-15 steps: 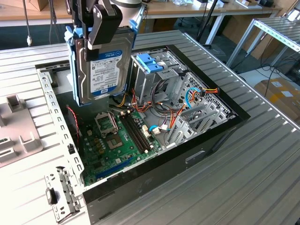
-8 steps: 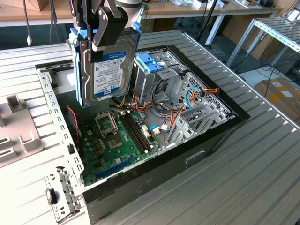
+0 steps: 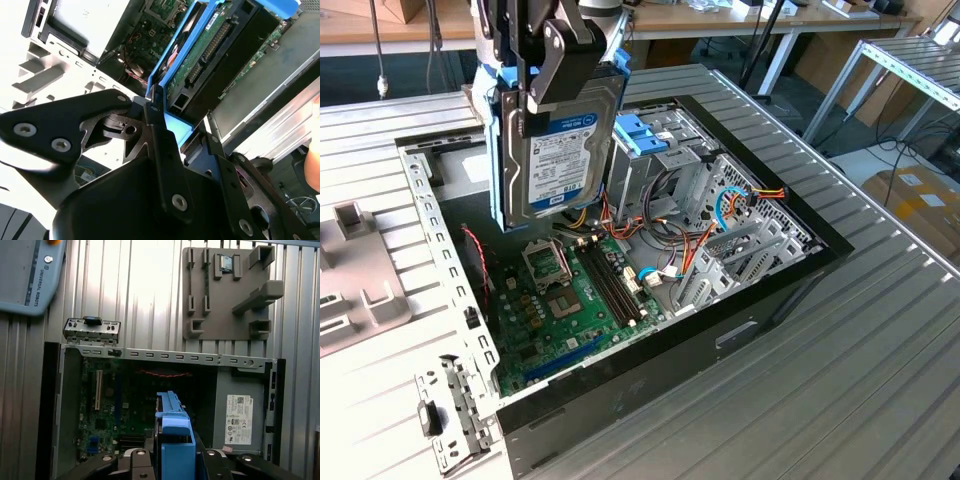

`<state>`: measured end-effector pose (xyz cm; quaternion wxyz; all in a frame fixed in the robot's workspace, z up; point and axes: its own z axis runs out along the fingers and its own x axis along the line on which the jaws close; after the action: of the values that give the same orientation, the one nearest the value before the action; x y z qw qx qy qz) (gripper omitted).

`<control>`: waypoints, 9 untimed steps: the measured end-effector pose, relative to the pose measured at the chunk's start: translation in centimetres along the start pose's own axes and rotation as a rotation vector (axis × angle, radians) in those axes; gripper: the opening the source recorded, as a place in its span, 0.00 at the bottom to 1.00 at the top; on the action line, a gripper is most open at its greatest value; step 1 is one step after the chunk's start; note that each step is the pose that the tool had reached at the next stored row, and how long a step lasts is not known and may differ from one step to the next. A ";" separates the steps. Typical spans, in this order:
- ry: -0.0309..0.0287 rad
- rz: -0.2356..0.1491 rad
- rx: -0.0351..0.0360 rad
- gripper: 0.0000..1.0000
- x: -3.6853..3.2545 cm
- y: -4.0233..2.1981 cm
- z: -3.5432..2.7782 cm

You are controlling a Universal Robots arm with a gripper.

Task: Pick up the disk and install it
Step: 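Pick up the disk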

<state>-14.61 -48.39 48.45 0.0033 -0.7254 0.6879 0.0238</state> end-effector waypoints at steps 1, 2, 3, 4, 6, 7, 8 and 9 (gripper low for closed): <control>0.0000 0.000 0.0000 0.37 0.07 -0.06 0.00; -0.0001 0.000 0.0000 0.37 0.16 -0.15 0.01; 0.0000 0.000 0.0000 0.37 0.22 -0.22 0.00; -0.0001 0.000 0.0000 0.37 0.28 -0.30 0.01; 0.0000 0.000 0.0000 0.37 0.37 -0.46 0.00; 0.0000 0.000 0.0000 0.37 0.44 -0.54 0.01; -0.0001 0.000 0.0000 0.37 0.50 -0.63 0.01; 0.0000 0.000 -0.0001 0.37 0.58 -0.76 0.01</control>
<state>-13.83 -48.93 48.39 0.0033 -0.7254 0.6879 0.0239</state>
